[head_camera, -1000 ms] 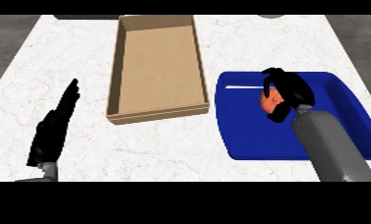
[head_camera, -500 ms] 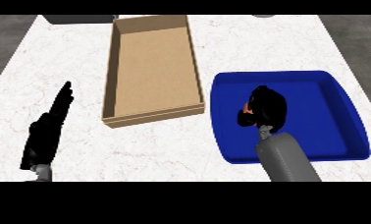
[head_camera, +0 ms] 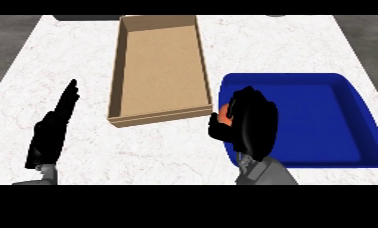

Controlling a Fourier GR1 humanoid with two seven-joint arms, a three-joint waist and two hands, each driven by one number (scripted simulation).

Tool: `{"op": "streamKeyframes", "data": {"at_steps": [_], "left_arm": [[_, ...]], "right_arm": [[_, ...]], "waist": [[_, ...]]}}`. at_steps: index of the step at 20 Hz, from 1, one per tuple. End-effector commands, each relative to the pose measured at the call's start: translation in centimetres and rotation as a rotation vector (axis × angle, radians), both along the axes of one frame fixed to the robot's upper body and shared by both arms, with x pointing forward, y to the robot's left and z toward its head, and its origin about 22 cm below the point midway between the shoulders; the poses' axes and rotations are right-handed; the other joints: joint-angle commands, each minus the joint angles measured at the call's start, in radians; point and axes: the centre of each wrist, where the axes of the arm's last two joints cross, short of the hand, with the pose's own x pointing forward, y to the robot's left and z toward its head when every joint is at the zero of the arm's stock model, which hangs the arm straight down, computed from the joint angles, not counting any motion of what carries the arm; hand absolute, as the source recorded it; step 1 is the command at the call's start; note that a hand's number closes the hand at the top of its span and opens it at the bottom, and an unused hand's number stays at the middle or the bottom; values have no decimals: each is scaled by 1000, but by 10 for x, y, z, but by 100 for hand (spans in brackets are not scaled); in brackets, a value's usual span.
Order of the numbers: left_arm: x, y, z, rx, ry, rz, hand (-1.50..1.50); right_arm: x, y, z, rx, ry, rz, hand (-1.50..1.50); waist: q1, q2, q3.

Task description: Pick the squash from the tray and place it in the cardboard box

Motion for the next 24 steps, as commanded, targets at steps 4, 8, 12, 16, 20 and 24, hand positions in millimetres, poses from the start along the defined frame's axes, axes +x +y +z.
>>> {"op": "streamKeyframes", "data": {"at_steps": [4,8,12,16,20,24], "left_arm": [[9,1,-1,-3,-12,-24,0],[7,-16,1,-9,-6,-29,0],[7,-4,2,-7,-16,-55,0],[10,-20,1,16,-18,-61,0],[7,-13,-2,-11,-5,-67,0],[12,-22,9,2,-25,-74,0]], "right_arm": [[-24,46,71,169,-235,114,150],[2,69,96,186,-270,144,150],[27,76,110,197,-281,129,150],[60,84,115,190,-226,104,150],[100,79,114,185,-206,79,150],[121,87,110,204,-152,77,150]], "waist": [[26,12,1],[42,14,1],[41,15,1],[50,18,1],[56,22,0],[75,25,1]]}}
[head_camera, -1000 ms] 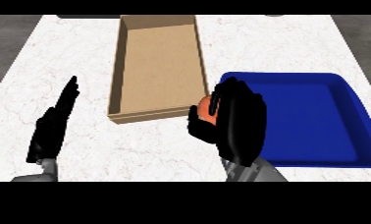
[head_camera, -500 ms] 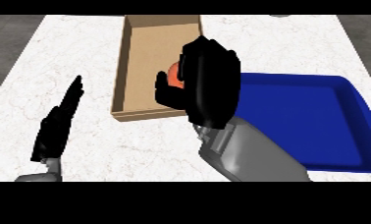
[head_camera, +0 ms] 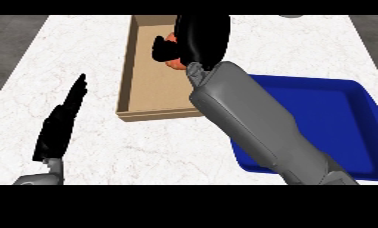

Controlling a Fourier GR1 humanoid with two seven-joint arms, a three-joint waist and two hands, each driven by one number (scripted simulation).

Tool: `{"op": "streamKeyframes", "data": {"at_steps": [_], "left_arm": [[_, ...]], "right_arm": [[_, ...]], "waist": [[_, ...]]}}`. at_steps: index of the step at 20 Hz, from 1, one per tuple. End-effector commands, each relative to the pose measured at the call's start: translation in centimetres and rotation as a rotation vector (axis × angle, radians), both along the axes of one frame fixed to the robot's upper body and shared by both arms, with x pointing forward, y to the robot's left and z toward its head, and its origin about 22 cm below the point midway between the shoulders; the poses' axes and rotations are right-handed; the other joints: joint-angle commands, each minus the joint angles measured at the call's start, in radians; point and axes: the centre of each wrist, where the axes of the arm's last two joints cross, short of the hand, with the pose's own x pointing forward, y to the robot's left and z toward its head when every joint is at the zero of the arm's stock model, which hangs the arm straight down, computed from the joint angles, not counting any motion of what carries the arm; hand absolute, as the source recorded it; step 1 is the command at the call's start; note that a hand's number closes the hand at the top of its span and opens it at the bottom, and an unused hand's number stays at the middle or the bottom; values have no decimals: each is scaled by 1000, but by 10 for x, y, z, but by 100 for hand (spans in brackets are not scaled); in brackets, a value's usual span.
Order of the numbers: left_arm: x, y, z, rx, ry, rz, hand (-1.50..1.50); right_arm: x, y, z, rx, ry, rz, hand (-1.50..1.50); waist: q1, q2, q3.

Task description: Pick the squash from the tray and place it in the cardboard box

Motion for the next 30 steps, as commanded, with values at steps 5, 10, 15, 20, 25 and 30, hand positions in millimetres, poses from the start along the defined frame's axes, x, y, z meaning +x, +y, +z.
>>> {"op": "streamKeyframes", "data": {"at_steps": [5,10,15,20,25,30], "left_arm": [[8,0,1,-5,-10,-42,0],[16,-14,3,-2,-10,-41,0],[14,-21,-5,-2,-19,-83,0],[20,-24,4,-9,-23,-81,0],[13,-14,-1,0,-5,-61,0],[9,-16,-6,-11,-9,-26,0]], "right_arm": [[48,-3,-28,84,144,-122,150],[69,-17,-51,84,193,-167,150],[76,-26,-63,169,216,-223,-150],[78,-31,-71,255,121,-200,-150],[79,-30,-58,451,-137,-262,-150],[74,-45,-70,610,-272,-294,-150]], "waist": [[29,10,-1],[40,18,0],[75,29,-1],[66,24,1],[46,15,1],[12,7,3]]}}
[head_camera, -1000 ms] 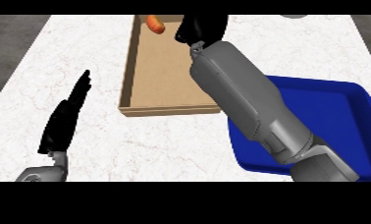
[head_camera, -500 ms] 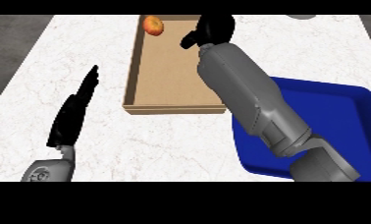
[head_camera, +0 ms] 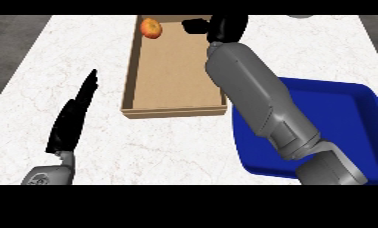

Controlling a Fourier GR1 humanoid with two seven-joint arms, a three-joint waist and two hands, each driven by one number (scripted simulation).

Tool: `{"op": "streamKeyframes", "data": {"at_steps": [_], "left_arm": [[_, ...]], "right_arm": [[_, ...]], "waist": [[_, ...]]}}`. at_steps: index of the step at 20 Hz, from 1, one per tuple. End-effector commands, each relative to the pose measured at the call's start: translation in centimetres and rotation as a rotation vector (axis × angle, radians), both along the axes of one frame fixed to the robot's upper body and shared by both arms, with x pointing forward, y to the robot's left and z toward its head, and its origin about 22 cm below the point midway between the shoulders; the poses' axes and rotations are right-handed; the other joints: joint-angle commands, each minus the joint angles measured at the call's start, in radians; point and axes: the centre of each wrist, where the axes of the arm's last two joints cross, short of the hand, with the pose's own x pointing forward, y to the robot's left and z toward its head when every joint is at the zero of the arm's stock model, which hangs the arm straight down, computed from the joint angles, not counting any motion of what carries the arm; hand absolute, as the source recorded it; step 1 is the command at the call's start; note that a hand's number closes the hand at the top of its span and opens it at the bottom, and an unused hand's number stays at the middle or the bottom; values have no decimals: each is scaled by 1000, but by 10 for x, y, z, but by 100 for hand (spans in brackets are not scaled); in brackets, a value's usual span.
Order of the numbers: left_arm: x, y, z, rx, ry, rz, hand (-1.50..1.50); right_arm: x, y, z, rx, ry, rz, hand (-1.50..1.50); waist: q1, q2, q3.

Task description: Pick the squash from the tray and place it in the cardboard box

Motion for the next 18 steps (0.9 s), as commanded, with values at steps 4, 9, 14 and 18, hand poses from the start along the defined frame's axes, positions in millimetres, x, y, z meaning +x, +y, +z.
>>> {"op": "streamKeyframes", "data": {"at_steps": [4,9,14,18], "left_arm": [[-18,12,-21,-12,28,55,0],[-31,22,-11,-2,37,107,0],[-30,17,-4,-1,33,122,0],[-37,33,-17,10,53,148,0]], "right_arm": [[-6,-12,0,239,-229,-129,-150],[-10,-60,-18,250,-232,-211,-150],[-44,-94,-34,283,-307,-216,-150],[-82,-131,-35,266,-283,-167,-150]], "waist": [[-47,-15,0],[-94,-35,0],[-112,-38,0],[-138,-46,-2]]}}
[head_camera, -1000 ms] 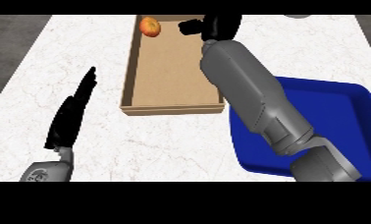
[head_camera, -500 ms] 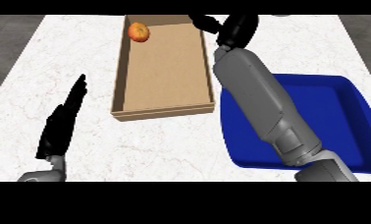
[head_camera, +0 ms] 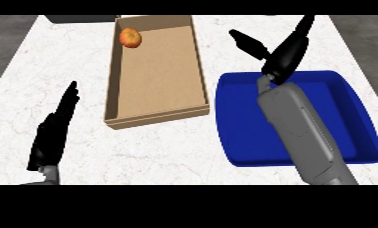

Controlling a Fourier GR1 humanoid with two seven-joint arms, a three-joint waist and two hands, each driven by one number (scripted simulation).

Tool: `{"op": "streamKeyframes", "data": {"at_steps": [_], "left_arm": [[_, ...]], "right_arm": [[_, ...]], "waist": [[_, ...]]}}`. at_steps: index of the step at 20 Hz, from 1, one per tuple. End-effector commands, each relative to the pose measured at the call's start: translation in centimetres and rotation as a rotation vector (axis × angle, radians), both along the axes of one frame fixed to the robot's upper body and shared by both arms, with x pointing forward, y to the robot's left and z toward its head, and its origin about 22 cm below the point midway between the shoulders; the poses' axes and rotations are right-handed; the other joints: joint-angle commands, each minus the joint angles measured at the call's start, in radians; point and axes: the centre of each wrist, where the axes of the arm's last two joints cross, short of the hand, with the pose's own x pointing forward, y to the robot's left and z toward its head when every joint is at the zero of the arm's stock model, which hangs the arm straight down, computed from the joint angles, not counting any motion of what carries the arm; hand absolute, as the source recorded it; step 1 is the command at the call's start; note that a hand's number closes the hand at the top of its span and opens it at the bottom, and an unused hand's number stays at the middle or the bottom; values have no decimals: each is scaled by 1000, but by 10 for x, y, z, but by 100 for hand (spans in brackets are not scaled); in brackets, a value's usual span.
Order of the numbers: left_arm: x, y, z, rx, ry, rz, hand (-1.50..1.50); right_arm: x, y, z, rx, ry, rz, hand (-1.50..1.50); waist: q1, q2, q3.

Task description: Pick the squash from the tray and place it in the cardboard box

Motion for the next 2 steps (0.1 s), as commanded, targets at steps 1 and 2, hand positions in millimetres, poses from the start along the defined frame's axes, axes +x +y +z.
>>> {"op": "streamKeyframes", "data": {"at_steps": [1,2], "left_arm": [[0,4,-3,-10,-20,3,0],[-3,15,14,8,1,9,0]], "right_arm": [[-44,-41,0,-15,-11,22,-150],[-63,-41,-16,-17,9,37,-150]], "waist": [[-9,0,-1],[-2,0,0]]}}
